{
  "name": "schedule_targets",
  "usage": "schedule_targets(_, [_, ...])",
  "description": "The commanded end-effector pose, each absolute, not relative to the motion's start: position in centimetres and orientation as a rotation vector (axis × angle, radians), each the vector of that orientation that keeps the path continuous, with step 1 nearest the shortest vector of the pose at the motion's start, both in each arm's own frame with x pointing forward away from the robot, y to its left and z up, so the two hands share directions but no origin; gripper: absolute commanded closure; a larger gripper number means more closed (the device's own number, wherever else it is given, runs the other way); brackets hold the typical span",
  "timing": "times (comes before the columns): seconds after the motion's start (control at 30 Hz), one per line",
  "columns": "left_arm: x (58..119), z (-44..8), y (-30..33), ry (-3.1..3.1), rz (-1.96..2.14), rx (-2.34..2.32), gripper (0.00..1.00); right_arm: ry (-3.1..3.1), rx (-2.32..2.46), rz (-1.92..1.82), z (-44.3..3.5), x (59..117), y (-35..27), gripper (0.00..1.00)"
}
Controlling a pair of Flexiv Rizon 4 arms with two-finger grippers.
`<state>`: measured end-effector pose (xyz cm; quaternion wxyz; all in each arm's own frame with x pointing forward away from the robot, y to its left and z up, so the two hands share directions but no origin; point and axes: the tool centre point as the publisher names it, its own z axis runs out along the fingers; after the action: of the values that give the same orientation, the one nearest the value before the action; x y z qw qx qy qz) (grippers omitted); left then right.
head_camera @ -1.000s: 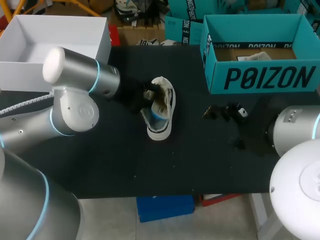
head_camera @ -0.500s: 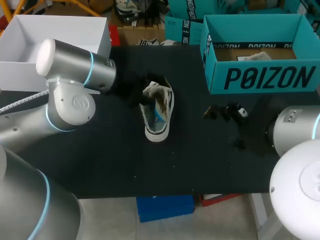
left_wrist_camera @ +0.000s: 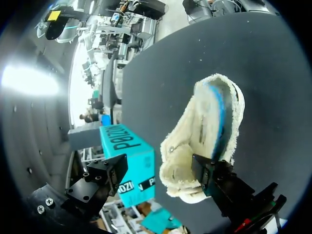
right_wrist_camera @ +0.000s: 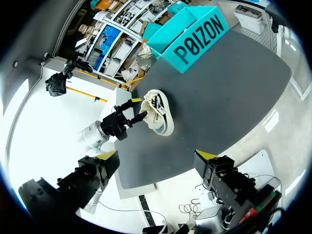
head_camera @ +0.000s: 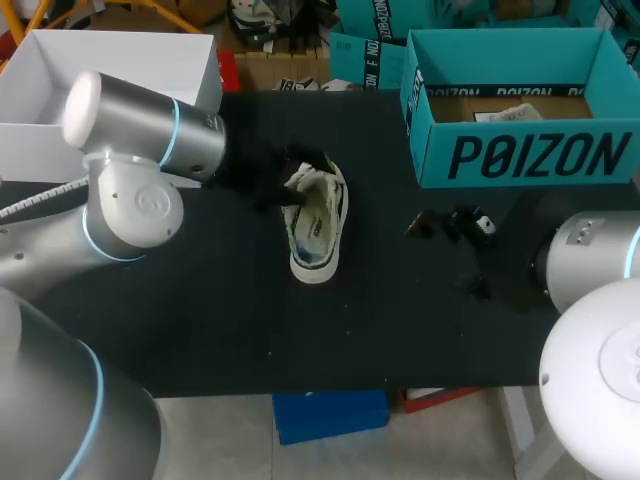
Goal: Take the shoe out of the shoebox, open the shoe tongue, remove and reinsert the insole, then place the shoe into the shoebox
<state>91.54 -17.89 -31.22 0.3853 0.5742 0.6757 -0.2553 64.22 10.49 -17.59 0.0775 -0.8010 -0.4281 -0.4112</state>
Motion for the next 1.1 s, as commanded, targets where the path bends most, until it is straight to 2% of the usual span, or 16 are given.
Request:
schedule_targets(0.03, [91.2,-30.1,-16.8,1.725,-0.627,1.468,0.14,-1.132,-2.458,-1.274,-17.0,61.9,9.3,0.00])
schedule_targets(0.17, [91.2,-29.9,-16.5,1.728,-0.619,1.468,0.17,-1.132,-2.458,-1.274,-17.0,61.9,9.3,0.00])
schedule_targets(0.27, [91.1,-30.0,-16.5,1.736,-0.617,1.487,0.28,-1.132,-2.458,-1.274,-17.0,61.9,9.3,0.00])
schedule_targets(0.4, [90.8,-30.1,-16.9,1.749,-0.623,1.530,0.53,-1.132,-2.458,-1.274,-17.0,61.9,9.3,0.00])
schedule_targets(0.47, [90.5,-30.2,-17.2,1.758,-0.631,1.570,0.75,-1.132,-2.458,-1.274,-17.0,61.9,9.3,0.00])
schedule_targets(0.5, [90.4,-30.3,-17.3,1.761,-0.632,1.587,0.80,-1.132,-2.458,-1.274,-17.0,61.9,9.3,0.00])
schedule_targets(0.53, [90.1,-30.4,-17.3,1.773,-0.638,1.626,1.00,-1.132,-2.458,-1.274,-17.0,61.9,9.3,0.00])
schedule_targets(1.1, [86.7,-32.1,-15.7,1.922,-0.569,1.957,1.00,-1.132,-2.458,-1.274,-17.0,61.9,9.3,0.00])
